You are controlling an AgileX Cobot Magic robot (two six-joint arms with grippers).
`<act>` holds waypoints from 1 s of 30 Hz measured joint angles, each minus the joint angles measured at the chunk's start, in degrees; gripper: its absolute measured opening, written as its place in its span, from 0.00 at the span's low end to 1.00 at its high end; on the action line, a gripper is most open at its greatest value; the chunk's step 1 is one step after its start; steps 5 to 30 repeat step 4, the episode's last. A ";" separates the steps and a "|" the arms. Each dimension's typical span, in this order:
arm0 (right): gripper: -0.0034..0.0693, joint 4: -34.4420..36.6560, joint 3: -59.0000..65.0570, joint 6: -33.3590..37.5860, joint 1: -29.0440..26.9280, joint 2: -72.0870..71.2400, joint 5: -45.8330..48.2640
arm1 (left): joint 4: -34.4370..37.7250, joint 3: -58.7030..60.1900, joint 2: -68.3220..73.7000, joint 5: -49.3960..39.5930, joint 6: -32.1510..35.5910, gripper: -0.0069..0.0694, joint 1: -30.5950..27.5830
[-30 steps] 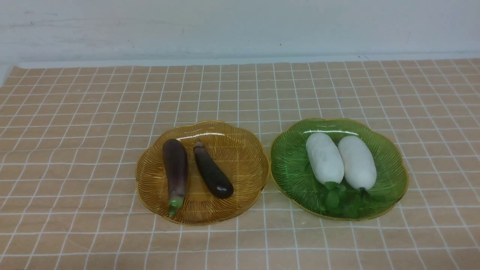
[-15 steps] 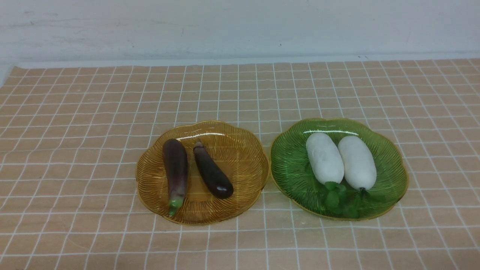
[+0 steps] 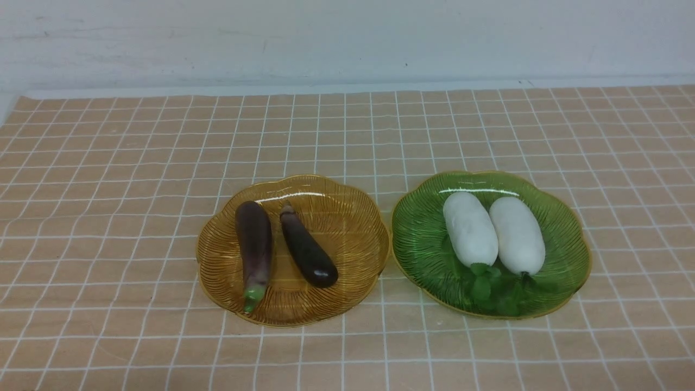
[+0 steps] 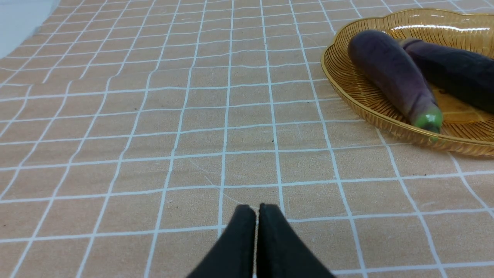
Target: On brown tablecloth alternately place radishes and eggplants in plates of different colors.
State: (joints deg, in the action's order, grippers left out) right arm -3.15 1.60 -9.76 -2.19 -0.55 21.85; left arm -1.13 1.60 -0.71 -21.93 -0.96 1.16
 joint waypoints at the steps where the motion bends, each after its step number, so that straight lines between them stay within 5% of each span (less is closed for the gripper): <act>1: 0.03 0.00 0.00 0.00 0.00 0.00 0.00 | 0.00 0.00 0.00 0.00 0.00 0.09 0.00; 30: 0.03 0.00 0.00 0.00 0.00 0.00 0.00 | 0.00 0.00 0.00 0.00 0.00 0.09 0.00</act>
